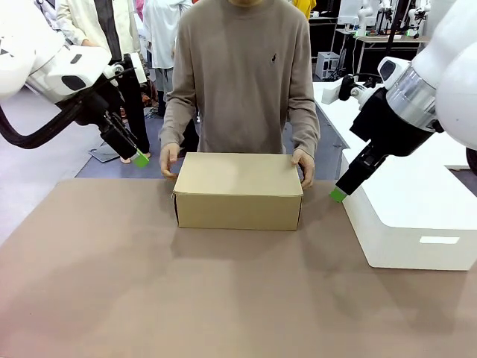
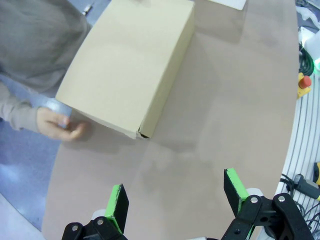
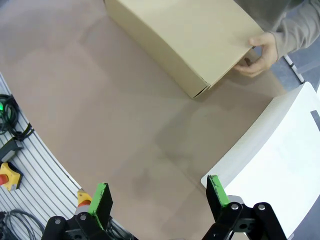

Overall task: Pack the shoes into the box.
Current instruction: Press down on the lid of the Shoes Box.

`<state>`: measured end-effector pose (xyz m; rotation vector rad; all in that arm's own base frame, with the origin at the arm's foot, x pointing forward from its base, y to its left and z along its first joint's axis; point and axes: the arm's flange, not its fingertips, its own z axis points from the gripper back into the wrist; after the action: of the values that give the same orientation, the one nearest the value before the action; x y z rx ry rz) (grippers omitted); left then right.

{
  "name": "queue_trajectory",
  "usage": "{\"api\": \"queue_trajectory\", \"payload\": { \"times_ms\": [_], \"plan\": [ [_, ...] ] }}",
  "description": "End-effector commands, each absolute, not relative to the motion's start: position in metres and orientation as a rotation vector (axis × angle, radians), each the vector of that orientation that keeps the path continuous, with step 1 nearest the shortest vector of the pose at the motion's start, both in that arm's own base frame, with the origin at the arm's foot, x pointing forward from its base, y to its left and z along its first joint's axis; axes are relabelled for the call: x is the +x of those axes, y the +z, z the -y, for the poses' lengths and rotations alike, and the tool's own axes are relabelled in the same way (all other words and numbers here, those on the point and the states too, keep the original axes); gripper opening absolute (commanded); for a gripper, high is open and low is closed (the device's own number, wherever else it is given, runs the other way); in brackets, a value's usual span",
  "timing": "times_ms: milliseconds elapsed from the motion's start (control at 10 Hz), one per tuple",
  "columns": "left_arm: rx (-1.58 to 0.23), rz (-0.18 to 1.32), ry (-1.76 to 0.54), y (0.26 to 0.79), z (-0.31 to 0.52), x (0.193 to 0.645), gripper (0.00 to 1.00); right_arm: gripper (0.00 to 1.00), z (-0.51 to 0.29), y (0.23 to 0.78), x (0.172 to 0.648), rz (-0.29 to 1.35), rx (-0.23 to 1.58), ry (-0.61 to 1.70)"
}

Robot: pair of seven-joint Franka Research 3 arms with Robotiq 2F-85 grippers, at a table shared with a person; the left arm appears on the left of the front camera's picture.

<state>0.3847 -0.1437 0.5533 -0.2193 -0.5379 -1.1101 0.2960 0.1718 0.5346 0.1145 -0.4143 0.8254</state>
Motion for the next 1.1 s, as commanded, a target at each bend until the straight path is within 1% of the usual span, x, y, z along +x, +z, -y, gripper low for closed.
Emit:
{"api": "queue_trajectory", "payload": {
  "times_ms": [0,1000],
  "plan": [
    [-0.216,0.527,-1.106,0.5554,0.1417,0.3840,1.00,1.00,-0.1720,0.5350,0.2955,0.414,0.114,0.819],
    [-0.216,0.527,-1.106,0.5554,0.1417,0.3840,1.00,1.00,-0.1720,0.5350,0.2955,0.414,0.114,0.819]
  ]
}}
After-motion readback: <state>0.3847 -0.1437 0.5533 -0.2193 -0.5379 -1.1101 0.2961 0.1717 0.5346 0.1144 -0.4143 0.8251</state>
